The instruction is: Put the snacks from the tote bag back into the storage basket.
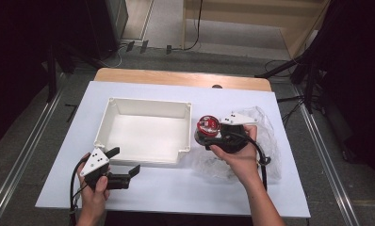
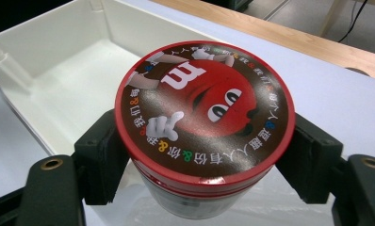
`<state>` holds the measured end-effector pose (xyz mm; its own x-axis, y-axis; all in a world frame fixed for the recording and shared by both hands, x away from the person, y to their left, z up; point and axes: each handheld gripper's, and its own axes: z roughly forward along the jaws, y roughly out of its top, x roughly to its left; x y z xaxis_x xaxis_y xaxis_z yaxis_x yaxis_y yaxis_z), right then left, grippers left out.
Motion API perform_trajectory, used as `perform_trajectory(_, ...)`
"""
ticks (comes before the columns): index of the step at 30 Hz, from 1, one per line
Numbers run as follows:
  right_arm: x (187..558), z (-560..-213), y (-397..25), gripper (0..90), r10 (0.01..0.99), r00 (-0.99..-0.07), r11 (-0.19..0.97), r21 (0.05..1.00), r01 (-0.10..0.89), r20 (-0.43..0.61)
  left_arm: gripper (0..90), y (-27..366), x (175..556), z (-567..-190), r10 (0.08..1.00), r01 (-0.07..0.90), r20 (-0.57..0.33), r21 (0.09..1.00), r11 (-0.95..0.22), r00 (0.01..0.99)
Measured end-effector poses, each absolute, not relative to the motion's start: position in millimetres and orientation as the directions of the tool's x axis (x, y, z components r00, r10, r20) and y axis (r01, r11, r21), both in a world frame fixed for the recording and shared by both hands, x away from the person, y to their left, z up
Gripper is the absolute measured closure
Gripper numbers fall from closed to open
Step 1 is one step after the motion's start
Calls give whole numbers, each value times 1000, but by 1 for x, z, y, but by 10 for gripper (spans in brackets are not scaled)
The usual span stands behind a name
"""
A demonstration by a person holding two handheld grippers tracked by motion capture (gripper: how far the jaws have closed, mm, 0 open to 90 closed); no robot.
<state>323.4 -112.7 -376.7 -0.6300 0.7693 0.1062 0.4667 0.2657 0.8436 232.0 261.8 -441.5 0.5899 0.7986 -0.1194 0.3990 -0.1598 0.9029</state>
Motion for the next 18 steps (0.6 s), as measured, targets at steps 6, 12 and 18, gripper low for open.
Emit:
perform_trajectory(6, 327, -375, -106, 255, 764, -636, 269, 842, 468, 109, 15, 261, 234, -443, 799, 402, -115, 900, -167, 590)
perform_trajectory(12, 330, -375, -98, 254, 754, -646, 271, 844, 464, 114, 15, 260, 234, -443, 796, 400, -111, 900, -174, 596)
perform_trajectory(18, 331, -371, -91, 254, 744, -659, 270, 851, 451, 113, 15, 259, 234, -443, 797, 396, -103, 900, -180, 596)
